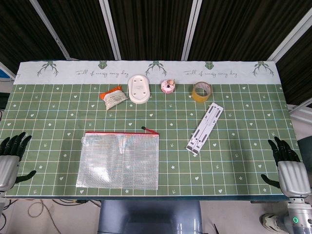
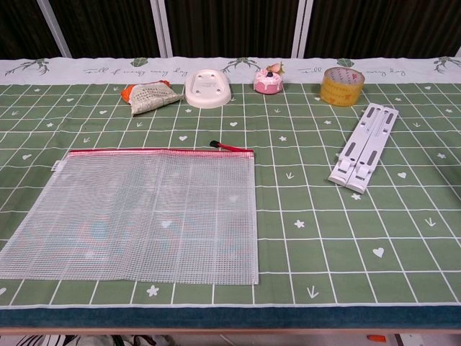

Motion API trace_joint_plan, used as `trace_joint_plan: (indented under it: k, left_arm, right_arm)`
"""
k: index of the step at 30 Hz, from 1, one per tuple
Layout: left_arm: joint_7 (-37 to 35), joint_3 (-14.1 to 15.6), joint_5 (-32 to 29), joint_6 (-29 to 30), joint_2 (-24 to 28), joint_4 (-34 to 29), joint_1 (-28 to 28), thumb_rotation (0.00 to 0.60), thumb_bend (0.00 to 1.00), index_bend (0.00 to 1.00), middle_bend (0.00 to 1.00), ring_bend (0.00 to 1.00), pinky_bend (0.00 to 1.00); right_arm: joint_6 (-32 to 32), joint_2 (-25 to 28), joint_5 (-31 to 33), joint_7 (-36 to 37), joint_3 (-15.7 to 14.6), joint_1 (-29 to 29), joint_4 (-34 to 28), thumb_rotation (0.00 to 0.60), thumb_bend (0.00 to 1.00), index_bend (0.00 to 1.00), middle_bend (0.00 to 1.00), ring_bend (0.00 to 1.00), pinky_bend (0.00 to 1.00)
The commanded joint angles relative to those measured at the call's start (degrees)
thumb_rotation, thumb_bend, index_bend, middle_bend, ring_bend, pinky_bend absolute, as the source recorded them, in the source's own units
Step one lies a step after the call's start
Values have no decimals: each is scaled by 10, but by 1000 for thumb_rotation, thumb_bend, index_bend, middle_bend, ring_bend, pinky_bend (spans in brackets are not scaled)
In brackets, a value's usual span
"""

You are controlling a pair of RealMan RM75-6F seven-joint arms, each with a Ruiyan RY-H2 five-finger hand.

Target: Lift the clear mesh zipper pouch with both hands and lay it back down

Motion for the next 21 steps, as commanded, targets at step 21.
trace_joint_plan:
  k: [21]
  left_arm:
    - [46, -14, -8, -18, 5, -44, -20, 600, 36, 0, 0, 0, 0]
  right_arm:
    - [-4, -8, 13, -3, 6, 2, 5, 600, 149, 0, 0, 0, 200]
